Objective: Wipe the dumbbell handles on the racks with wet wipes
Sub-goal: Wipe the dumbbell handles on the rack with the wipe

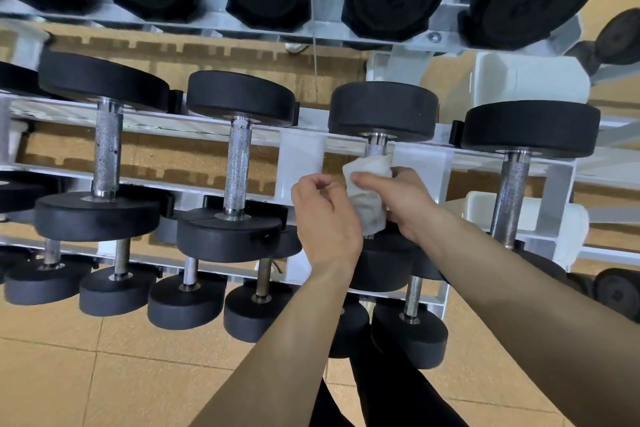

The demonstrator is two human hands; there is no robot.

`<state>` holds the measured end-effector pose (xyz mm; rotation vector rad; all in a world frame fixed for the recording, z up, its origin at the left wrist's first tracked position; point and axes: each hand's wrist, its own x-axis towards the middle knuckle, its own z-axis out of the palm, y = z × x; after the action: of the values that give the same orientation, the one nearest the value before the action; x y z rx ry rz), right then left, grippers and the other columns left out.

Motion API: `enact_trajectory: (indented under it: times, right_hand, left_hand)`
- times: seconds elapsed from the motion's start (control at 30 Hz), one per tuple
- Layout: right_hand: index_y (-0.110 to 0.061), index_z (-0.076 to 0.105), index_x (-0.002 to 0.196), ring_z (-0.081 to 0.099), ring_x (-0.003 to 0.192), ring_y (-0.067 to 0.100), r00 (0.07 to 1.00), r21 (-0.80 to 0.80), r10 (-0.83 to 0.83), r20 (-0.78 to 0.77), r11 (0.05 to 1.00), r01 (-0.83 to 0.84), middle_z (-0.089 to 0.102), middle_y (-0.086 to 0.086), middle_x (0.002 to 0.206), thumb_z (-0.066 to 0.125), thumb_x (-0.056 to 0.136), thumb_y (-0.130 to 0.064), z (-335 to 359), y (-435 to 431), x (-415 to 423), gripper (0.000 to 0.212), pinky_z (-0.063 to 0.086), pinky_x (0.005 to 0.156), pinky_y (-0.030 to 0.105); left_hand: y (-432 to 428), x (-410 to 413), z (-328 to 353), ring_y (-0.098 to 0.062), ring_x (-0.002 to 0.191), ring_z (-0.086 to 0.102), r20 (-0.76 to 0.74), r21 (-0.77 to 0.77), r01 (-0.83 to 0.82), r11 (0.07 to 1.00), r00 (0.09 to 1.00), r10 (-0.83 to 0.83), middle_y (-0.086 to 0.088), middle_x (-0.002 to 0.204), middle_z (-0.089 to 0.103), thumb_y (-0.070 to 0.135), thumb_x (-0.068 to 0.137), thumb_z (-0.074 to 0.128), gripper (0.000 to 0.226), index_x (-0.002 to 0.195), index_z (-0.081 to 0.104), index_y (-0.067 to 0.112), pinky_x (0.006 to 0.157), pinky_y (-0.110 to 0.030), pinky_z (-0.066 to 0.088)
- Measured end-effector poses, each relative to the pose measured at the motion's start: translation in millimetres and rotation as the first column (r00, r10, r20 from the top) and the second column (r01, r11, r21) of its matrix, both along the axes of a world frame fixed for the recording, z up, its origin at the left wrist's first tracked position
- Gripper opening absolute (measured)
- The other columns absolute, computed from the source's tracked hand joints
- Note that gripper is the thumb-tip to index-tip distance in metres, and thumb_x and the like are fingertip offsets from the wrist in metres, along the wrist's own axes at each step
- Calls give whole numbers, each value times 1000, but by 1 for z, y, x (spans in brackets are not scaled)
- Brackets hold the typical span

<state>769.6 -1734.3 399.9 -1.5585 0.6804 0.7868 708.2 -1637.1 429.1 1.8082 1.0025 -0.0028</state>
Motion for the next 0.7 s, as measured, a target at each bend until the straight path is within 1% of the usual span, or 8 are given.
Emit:
enact_trajectory:
  times: [0.07,0.17,0.27,0.37,0.47,0.53,0.63,0.7]
  right_hand:
    - [-7,70,103,77,84,25,998,35,-62,-18,997,62,78,11,94,84,81,-21,2,-1,-2,30,63,80,42]
    - [-2,66,113,76,88,30,988,114,-117,-97,985,127,77,16,101,76,86,-16,1,7,-1,32,61,79,43]
    - [-1,64,115,75,84,27,976,195,-136,-168,966,168,76,15,94,71,87,-11,1,10,3,30,61,69,36]
    - [0,65,120,75,84,26,974,271,-115,-193,948,166,73,15,97,72,88,-10,0,8,6,34,60,67,35]
    - [-7,67,109,72,68,24,957,371,-112,-269,905,210,70,13,84,67,91,-14,1,7,14,19,60,59,34]
    - [-10,66,101,66,62,21,954,407,-109,-279,886,221,64,10,75,66,92,-19,1,7,22,13,57,60,32]
    - [-9,70,87,60,60,19,968,401,-99,-228,897,186,62,8,72,66,88,-24,-2,8,31,16,51,62,31]
    - [-8,70,87,59,61,19,972,389,-104,-213,903,182,62,7,70,66,89,-25,-4,10,30,17,50,61,30]
  left_hand:
    - [0,0,1,-13,87,59,-3,-2,3,1000,1000,-3,5,113,56,23,99,48,6,101,52,26,80,-34,47]
    - [0,1,1,-20,88,61,-5,8,16,1000,1000,-16,4,110,58,23,98,47,8,97,50,30,80,-39,50]
    - [0,1,1,-19,87,61,-2,13,9,1000,1000,-9,5,109,58,24,98,48,6,97,51,30,81,-39,50]
    - [0,2,1,-17,86,60,2,8,7,1000,1000,-7,7,109,57,24,98,48,7,97,51,29,79,-36,49]
    - [-1,1,1,-15,87,60,-10,1,5,1000,1000,-5,7,109,57,23,98,47,9,97,51,30,78,-33,47]
    - [0,1,0,-13,87,59,-16,-4,3,1000,1000,-3,7,109,57,22,98,47,8,99,52,29,79,-32,47]
    - [0,2,-1,-13,87,57,-15,1,7,1000,1000,-7,8,109,56,21,98,47,8,99,52,28,78,-30,44]
    - [0,2,-2,-13,88,57,-18,0,6,1000,1000,-6,8,108,56,22,98,47,8,98,53,28,78,-29,43]
